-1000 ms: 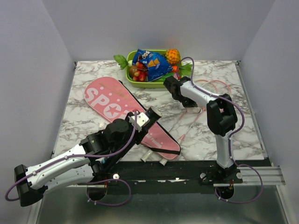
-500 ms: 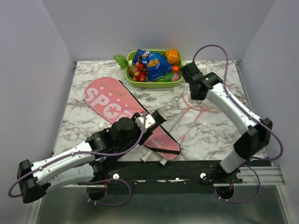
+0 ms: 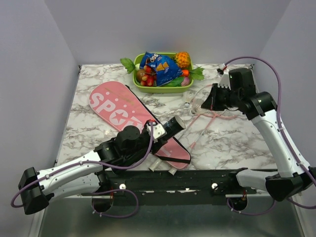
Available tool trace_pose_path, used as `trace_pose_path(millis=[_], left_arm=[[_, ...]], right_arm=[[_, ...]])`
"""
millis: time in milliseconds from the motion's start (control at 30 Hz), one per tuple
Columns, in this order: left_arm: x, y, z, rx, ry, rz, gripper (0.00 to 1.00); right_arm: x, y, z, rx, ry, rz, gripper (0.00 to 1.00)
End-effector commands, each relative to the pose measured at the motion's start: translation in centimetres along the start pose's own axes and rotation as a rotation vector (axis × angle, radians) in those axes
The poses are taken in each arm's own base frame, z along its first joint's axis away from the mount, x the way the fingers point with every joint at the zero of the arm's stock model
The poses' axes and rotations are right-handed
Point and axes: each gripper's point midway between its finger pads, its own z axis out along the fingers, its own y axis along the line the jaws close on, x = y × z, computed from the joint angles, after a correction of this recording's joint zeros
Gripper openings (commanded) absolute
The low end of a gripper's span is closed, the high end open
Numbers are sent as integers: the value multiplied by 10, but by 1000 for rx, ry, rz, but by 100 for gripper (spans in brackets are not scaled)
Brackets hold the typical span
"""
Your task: Pack up the badminton gear
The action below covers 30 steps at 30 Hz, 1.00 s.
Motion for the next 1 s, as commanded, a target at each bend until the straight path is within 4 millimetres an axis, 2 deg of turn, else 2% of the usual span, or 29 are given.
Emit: trace_pose_path(millis=[0, 100, 267, 500, 667, 967], left_arm=[[-22, -7, 8, 38, -118, -9, 0], [-25, -5, 10, 22, -146, -4, 0], [-27, -2, 9, 4, -156, -7, 0], [-38, 0, 3, -2, -188, -7, 0], [-47, 2, -2, -7, -216, 11, 0], [-61, 2, -4, -5, -269, -6, 0]], right_arm=[[12, 60, -26, -361, 42, -58, 1], [22, 72, -33, -445, 81, -65, 1], [27, 81, -41, -509, 112, -80, 1], [32, 92, -41, -594, 169, -73, 1], [40, 92, -32, -603, 218, -42, 1], [54, 113, -14, -607, 300, -31, 1]])
